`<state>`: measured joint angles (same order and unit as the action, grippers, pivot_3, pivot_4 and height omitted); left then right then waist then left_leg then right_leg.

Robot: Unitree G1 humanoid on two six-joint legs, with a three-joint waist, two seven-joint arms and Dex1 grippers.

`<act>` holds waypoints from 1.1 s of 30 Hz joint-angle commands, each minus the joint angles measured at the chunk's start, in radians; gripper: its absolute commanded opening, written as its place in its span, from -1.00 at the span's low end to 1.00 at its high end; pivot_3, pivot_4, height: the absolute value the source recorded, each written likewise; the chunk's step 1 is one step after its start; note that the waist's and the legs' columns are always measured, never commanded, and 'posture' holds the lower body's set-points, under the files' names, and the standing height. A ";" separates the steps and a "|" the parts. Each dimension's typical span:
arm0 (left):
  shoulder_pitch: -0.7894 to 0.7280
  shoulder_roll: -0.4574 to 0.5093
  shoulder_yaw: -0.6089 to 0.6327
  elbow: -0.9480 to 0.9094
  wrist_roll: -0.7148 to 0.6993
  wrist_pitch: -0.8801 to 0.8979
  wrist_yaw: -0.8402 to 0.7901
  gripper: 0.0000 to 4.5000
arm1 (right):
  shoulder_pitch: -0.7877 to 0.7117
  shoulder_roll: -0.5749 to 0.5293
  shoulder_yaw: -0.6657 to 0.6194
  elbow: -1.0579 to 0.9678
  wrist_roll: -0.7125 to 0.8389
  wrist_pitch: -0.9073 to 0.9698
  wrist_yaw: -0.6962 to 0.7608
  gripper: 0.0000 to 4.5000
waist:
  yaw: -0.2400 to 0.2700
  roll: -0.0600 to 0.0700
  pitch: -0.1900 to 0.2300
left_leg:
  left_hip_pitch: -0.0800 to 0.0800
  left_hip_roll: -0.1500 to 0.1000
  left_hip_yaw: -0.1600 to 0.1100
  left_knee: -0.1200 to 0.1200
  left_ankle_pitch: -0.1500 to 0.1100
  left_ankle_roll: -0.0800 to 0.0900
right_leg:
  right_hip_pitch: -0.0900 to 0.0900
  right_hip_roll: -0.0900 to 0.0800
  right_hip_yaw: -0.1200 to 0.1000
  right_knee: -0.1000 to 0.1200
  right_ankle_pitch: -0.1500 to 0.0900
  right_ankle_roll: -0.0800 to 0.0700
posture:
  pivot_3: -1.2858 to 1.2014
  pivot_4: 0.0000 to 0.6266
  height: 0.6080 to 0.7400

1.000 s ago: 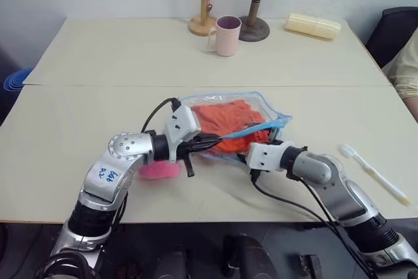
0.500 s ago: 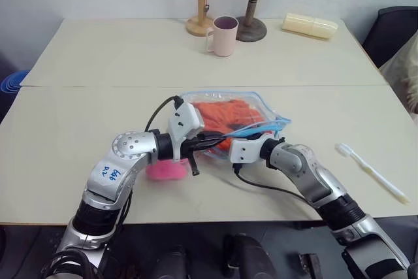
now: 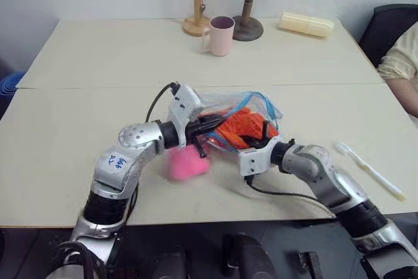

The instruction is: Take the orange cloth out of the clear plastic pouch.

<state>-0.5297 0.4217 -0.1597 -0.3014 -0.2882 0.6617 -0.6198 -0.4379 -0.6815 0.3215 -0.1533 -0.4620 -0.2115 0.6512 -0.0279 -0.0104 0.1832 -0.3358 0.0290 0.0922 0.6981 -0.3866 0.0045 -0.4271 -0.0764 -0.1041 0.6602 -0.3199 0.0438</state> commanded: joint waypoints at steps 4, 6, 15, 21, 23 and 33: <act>0.026 0.086 -0.066 0.067 0.155 -0.166 -0.006 -1.00 | 0.252 -0.344 -0.207 -0.257 0.372 -0.194 0.286 -1.00 | 0.027 0.000 0.000 | -0.001 0.000 -0.001 -0.001 -0.001 0.001 | 0.000 0.000 -0.001 -0.002 0.000 0.000 | 0.03 -0.52 1.00; 0.034 0.107 -0.062 0.084 0.170 -0.178 -0.011 -1.00 | 0.397 -0.457 -0.316 -0.262 0.423 -0.240 0.350 -1.00 | 0.034 0.000 0.000 | -0.001 -0.001 -0.001 -0.001 -0.001 0.002 | 0.001 -0.001 -0.001 -0.003 0.000 0.000 | 0.03 -0.52 1.00; 0.149 0.344 0.001 -0.021 0.064 -0.383 -0.356 -1.00 | 0.621 -0.498 -0.691 0.035 0.286 -0.344 0.256 -1.00 | 0.002 -0.001 0.000 | 0.003 0.001 0.002 -0.001 -0.001 0.001 | 0.002 0.001 0.001 -0.002 0.000 0.000 | 0.03 -0.52 1.00; 0.168 0.386 -0.020 -0.029 0.075 -0.416 -0.433 -1.00 | 0.329 -0.294 -0.521 0.216 0.176 -0.168 0.039 -1.00 | 0.002 0.000 0.000 | 0.003 0.001 0.002 -0.001 0.001 -0.001 | 0.002 0.001 0.001 -0.001 0.000 -0.001 | 0.03 -0.52 1.00; 0.145 0.364 -0.043 0.008 0.123 -0.428 -0.406 -1.00 | 0.273 -0.237 -0.468 0.248 0.162 -0.120 0.019 -1.00 | 0.003 0.001 0.000 | 0.002 0.001 0.002 -0.001 0.001 -0.001 | 0.001 0.001 0.001 -0.001 0.000 -0.001 | 0.03 -0.52 1.00; 0.122 0.281 0.083 -0.034 -0.015 -0.168 -0.334 -0.02 | 0.354 -0.261 -0.494 0.135 0.395 0.113 0.222 0.46 | 0.025 0.001 0.000 | 0.000 0.001 0.001 -0.001 0.000 0.000 | 0.000 0.000 0.000 0.000 0.000 -0.001 | 0.03 -0.52 1.00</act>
<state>-0.4131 0.6862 -0.1517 -0.2864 -0.2405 0.4434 -0.9528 -0.1131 -0.9196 -0.1228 0.0372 -0.1619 -0.1653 0.8096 -0.0029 -0.0096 0.1833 -0.3357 0.0302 0.0925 0.6967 -0.3861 0.0047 -0.4271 -0.0758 -0.1042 0.6598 -0.3203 0.0431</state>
